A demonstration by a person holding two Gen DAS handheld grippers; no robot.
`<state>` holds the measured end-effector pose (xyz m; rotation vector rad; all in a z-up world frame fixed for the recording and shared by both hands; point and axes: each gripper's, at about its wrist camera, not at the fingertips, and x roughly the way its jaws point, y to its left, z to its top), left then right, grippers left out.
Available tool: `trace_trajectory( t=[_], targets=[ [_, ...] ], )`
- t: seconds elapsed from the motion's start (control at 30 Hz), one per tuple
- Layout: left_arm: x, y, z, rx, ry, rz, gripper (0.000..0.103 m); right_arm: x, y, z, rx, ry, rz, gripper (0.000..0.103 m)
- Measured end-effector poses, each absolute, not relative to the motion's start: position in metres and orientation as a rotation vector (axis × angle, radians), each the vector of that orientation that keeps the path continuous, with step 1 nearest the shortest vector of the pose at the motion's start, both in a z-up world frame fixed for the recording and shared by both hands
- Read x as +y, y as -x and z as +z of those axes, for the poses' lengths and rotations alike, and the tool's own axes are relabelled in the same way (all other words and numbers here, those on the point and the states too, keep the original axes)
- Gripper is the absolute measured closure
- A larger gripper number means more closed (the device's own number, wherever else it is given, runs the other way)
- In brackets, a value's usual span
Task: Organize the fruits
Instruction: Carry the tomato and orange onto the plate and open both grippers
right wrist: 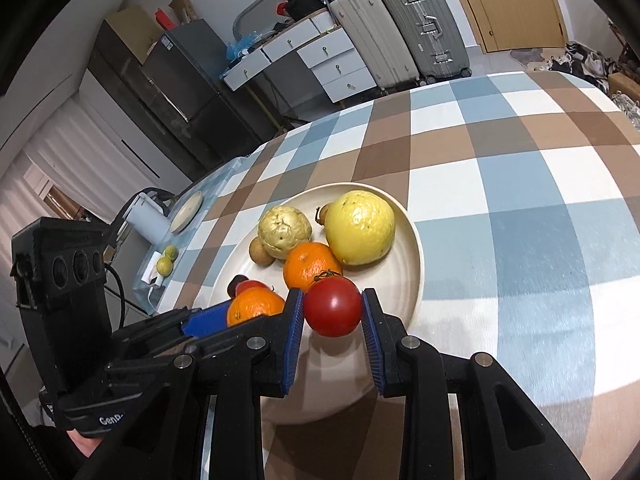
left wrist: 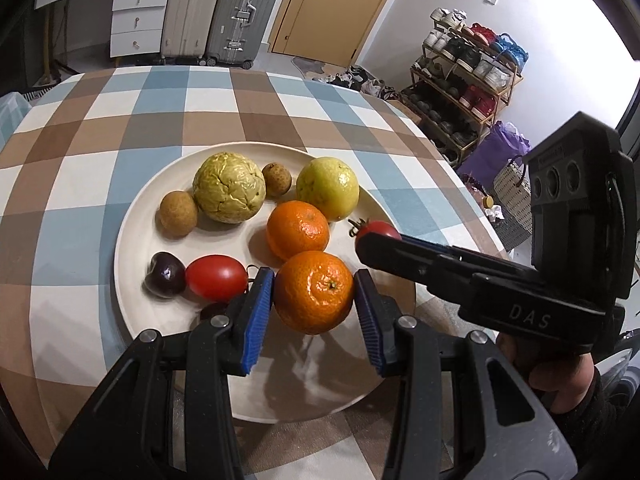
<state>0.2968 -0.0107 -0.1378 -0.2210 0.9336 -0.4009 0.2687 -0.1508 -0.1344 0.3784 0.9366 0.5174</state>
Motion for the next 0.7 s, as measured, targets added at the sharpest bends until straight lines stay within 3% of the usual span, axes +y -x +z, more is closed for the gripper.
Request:
trace_trajectory(
  t=[0.2, 0.43, 0.57, 0.6, 0.7],
  targets=[
    [-0.011, -0.298, -0.139, 0.92, 0.212, -0.403, 0.065, -0.146, -0.272, -0.14, 0.942, -0.375, 0.518, 0.073],
    [-0.01, -0.293, -0.126, 0.888, 0.199, -0.387, 0.064, -0.156, -0.267, -0.133, 0.9, -0.412, 0.523, 0.056],
    [-0.01, -0.286, -0.119, 0.877, 0.188, -0.379, 0.062, -0.167, -0.256, -0.123, 0.865, -0.437, 0.503, 0.052],
    [-0.01, -0.283, -0.118, 0.876, 0.188, -0.378, 0.062, -0.169, -0.254, -0.12, 0.858, -0.437, 0.494, 0.049],
    [-0.01, -0.272, -0.109, 0.868, 0.187, -0.371, 0.061, -0.176, -0.244, -0.115, 0.837, -0.442, 0.464, 0.023]
  ],
)
